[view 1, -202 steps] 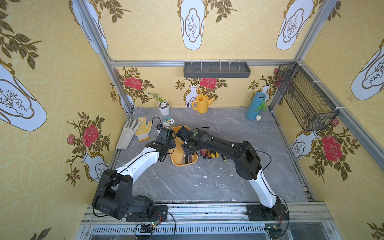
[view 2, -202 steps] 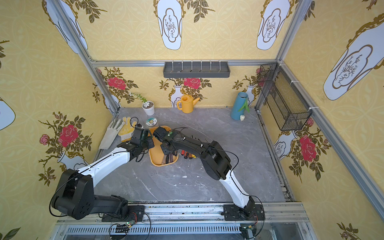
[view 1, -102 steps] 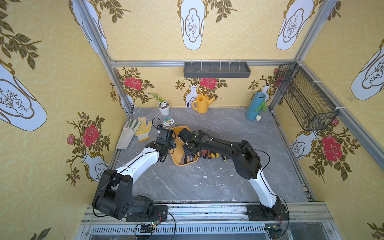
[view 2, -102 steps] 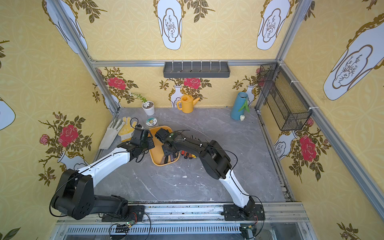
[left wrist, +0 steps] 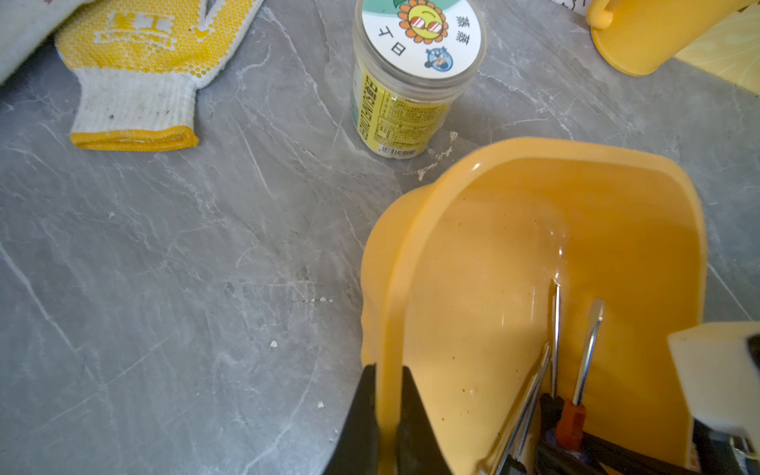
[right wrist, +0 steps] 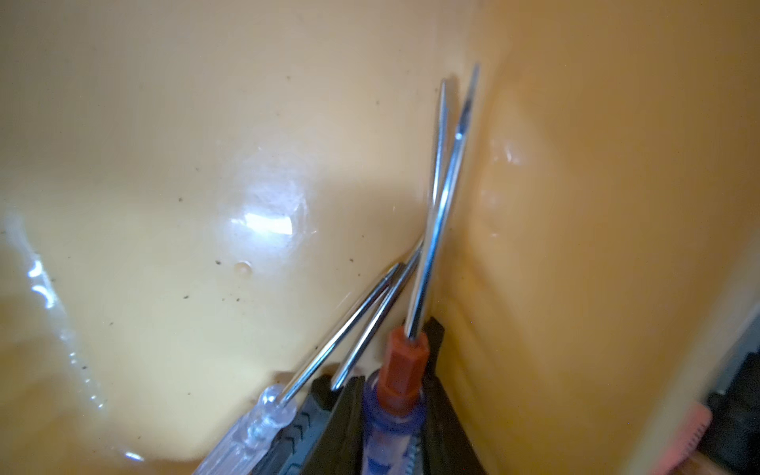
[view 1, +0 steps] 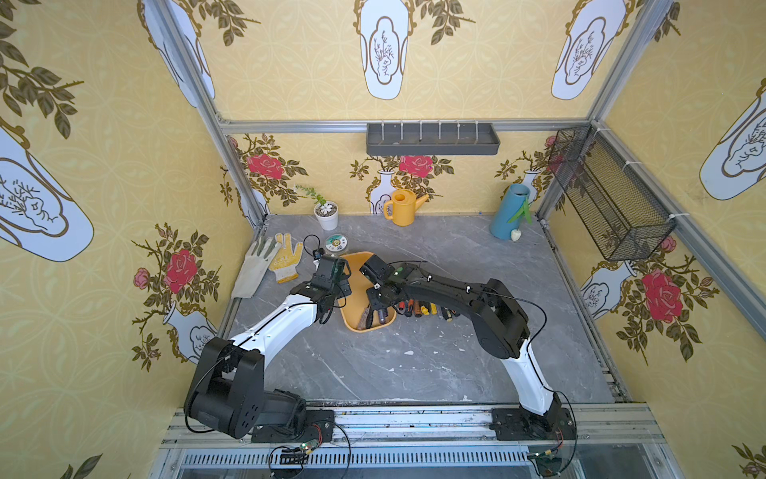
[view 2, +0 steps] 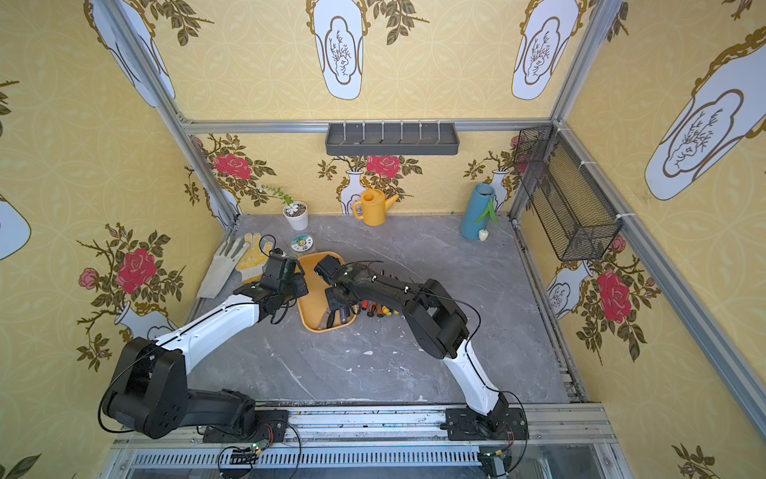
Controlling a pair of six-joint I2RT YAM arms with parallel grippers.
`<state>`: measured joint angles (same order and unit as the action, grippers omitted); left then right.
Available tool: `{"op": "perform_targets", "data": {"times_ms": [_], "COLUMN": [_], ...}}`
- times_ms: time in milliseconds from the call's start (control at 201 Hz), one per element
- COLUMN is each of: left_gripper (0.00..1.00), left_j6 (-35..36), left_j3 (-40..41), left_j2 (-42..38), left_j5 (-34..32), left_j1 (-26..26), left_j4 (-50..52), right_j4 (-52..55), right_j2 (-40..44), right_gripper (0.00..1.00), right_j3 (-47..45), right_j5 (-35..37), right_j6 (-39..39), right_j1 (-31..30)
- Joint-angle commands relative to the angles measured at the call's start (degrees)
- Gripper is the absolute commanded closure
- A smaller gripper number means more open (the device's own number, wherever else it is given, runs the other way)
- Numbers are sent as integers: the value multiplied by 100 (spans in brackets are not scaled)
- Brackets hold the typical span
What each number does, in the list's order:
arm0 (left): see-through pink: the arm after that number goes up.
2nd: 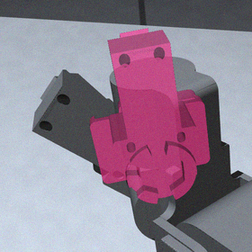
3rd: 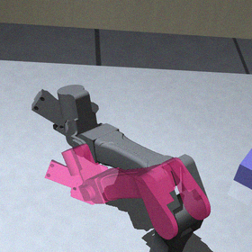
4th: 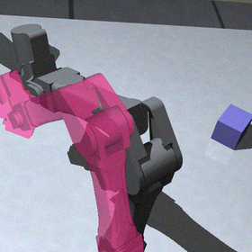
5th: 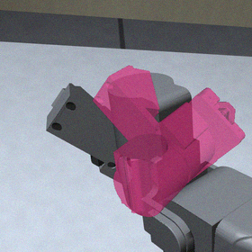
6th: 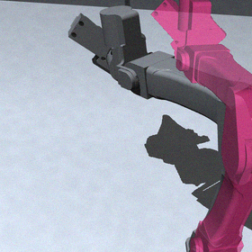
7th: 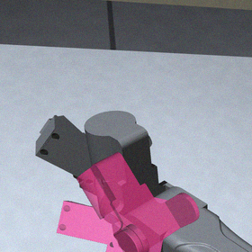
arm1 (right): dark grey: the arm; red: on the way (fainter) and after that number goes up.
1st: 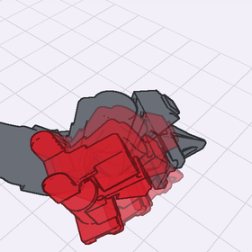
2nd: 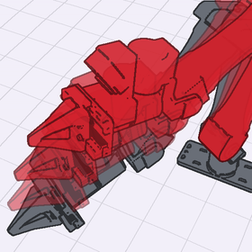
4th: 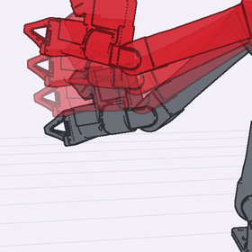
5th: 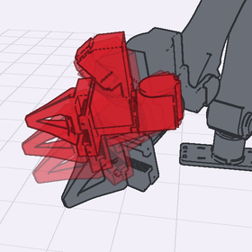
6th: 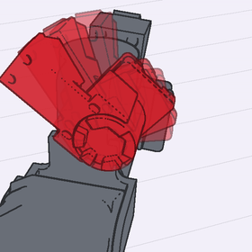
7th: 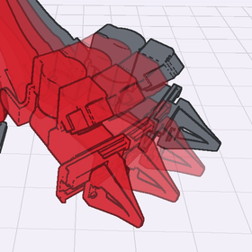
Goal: Take out the screwdriver from the storage box
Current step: Pick up the screwdriver from the storage box.
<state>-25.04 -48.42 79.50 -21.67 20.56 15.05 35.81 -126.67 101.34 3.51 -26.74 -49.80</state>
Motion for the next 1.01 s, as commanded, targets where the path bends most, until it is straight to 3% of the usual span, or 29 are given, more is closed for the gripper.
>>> {"op": "perform_targets", "data": {"times_ms": [0,70,159,448,1001], "left_gripper": [100,100,100,100,100], "left_j6": [41,43,37,31,25], "left_j3": [17,25,15,12,10], "left_j2": [7,4,20,22,16], "left_j5": [-79,-83,-85,-74,-74], "left_j1": [-8,-8,-8,-8,-8], "left_j4": [-118,-125,-123,-116,-111], "right_j4": [138,74,-21,119,425], "right_j2": [-49,6,97,-97,-487], "right_gripper": [76,68,66,73,68], "right_j3": [26,17,-26,146,502], "right_j5": [5,-17,-14,-250,-579], "right_j6": [119,185,240,287,354], "right_j1": [-33,-71,-117,-112,-142]}}
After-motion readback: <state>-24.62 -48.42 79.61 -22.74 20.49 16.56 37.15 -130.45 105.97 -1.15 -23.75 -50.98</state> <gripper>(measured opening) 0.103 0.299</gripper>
